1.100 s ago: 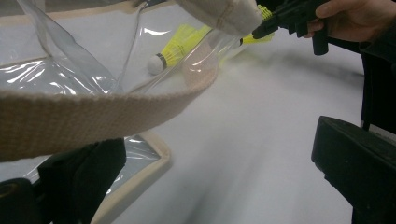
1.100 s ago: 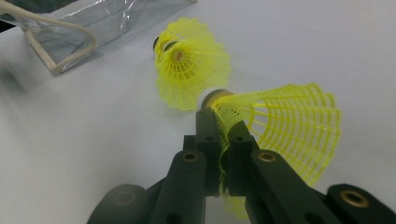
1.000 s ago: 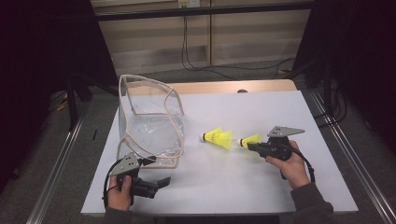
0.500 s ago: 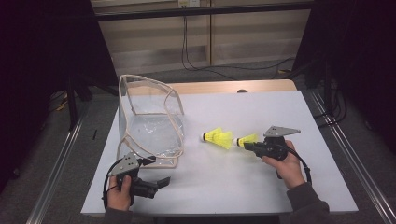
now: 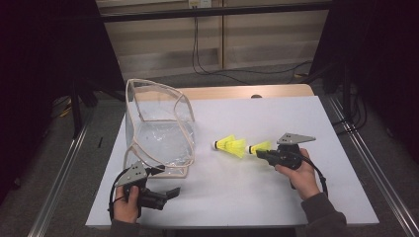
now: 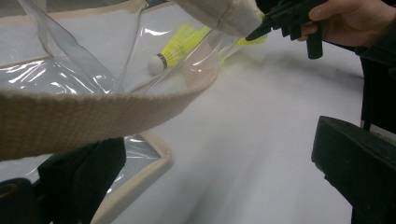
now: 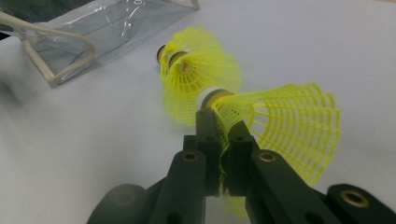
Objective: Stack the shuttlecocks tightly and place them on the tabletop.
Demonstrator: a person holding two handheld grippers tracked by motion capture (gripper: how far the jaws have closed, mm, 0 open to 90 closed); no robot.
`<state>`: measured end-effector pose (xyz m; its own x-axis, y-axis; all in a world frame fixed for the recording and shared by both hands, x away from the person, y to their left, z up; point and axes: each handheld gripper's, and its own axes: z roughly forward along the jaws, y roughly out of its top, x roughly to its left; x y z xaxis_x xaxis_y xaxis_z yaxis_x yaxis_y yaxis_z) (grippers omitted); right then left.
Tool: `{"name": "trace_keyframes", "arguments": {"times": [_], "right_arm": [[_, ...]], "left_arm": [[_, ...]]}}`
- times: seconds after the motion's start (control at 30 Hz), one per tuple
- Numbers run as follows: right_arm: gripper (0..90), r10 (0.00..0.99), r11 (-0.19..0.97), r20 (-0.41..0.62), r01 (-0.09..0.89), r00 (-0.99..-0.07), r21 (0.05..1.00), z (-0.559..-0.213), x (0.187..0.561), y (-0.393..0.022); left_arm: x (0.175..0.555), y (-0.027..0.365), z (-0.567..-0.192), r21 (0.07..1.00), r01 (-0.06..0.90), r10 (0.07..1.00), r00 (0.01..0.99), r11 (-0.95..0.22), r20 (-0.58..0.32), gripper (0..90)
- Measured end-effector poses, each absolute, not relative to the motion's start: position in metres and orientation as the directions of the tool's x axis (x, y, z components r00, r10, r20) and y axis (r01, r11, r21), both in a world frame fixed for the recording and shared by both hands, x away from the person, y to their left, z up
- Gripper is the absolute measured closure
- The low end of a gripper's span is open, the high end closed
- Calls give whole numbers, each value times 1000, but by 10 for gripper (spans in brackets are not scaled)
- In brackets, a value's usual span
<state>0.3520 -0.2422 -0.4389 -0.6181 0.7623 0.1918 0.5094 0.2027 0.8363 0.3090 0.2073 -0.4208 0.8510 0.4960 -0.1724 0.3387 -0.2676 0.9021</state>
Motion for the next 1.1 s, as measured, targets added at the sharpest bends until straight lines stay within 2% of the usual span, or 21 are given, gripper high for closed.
{"name": "trace_keyframes", "arguments": {"times": [1.1], "right_arm": [[878, 762, 199, 188, 500, -620, 843, -441, 357, -231]], "left_arm": [[310, 209, -422, 900, 339, 499, 850, -273, -169, 31]]}}
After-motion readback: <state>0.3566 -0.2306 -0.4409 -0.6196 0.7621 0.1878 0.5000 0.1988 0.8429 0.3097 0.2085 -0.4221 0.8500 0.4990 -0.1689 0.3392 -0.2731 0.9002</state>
